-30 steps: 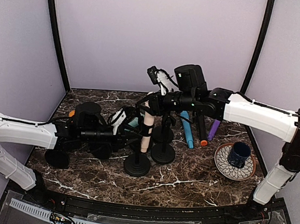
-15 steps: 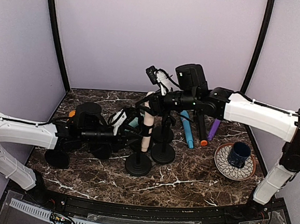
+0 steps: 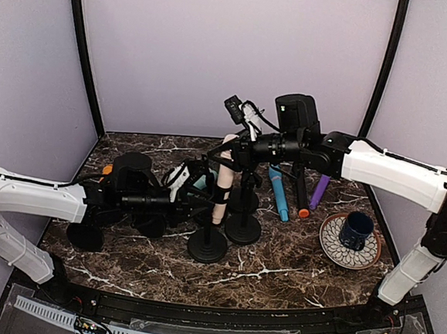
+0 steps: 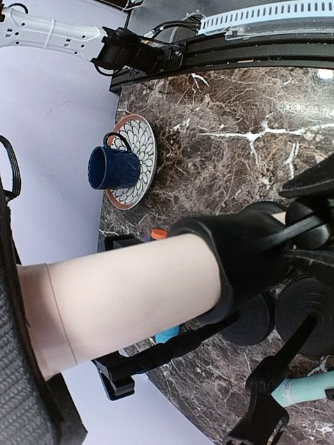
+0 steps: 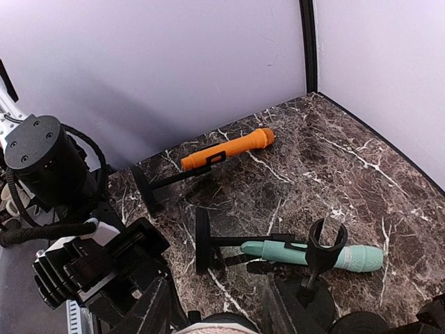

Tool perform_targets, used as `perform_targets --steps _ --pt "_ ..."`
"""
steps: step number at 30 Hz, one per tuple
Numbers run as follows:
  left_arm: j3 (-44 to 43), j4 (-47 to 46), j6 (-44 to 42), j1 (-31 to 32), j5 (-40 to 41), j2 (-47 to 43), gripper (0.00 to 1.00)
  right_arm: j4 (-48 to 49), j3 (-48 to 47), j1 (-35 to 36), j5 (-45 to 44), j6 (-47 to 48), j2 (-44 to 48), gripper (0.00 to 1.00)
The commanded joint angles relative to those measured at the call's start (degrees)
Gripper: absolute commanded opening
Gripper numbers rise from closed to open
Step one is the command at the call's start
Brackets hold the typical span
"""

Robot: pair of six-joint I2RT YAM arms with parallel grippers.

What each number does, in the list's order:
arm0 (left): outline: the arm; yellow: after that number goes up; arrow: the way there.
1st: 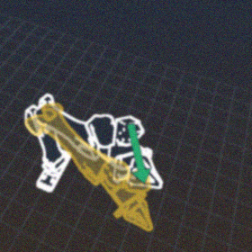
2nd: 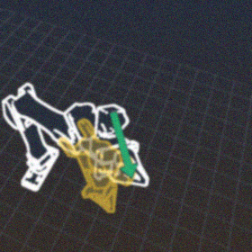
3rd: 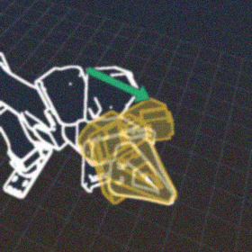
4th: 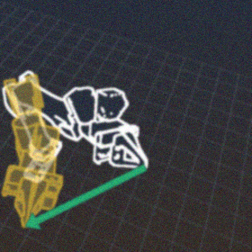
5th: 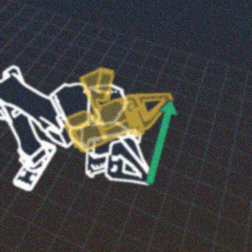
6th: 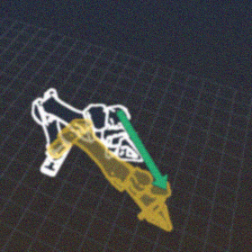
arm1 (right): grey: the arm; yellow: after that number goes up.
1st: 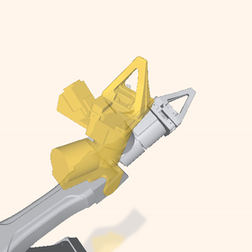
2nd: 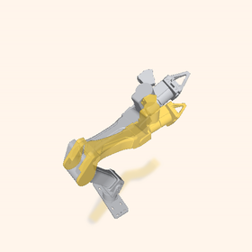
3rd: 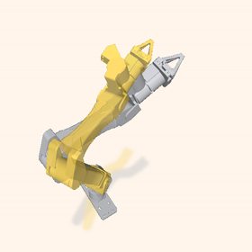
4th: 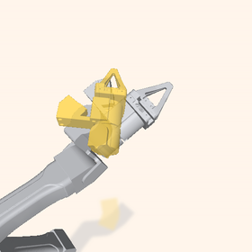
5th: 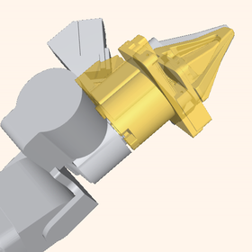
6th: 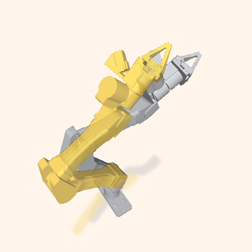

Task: Remove the microphone from the stand
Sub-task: Remove the microphone from the microphone stand.

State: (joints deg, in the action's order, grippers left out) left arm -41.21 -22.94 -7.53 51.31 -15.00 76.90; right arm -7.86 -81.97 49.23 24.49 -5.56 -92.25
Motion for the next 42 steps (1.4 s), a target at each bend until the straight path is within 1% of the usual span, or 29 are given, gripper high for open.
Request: perform_targets --steps 1,9,19,26,31,42 --pt "2.1 10.8 -3.0 -0.3 1.4 1.7 0.00 11.6 -2.1 -2.3 2.7 -2.0 7.1 0.11" --pt "2.0 11.2 -3.8 0.0 2.2 2.2 0.00 9.9 -4.2 -2.4 1.8 -0.2 7.1 0.11" --pt "1.8 11.3 -3.9 0.4 2.1 3.2 0.00 11.2 -3.9 -3.4 4.3 0.2 7.6 0.11" --pt "1.7 11.5 -4.3 0.7 2.2 3.7 0.00 10.9 -4.7 -4.8 -0.2 -3.5 7.3 0.11" --pt "1.8 11.6 -4.8 1.0 2.9 3.9 0.00 9.4 -5.7 -5.2 -4.4 -4.5 6.9 0.11" --pt "1.8 11.9 -5.6 1.7 4.1 4.8 0.00 9.9 -6.0 -6.7 -7.3 -6.0 7.5 0.11"
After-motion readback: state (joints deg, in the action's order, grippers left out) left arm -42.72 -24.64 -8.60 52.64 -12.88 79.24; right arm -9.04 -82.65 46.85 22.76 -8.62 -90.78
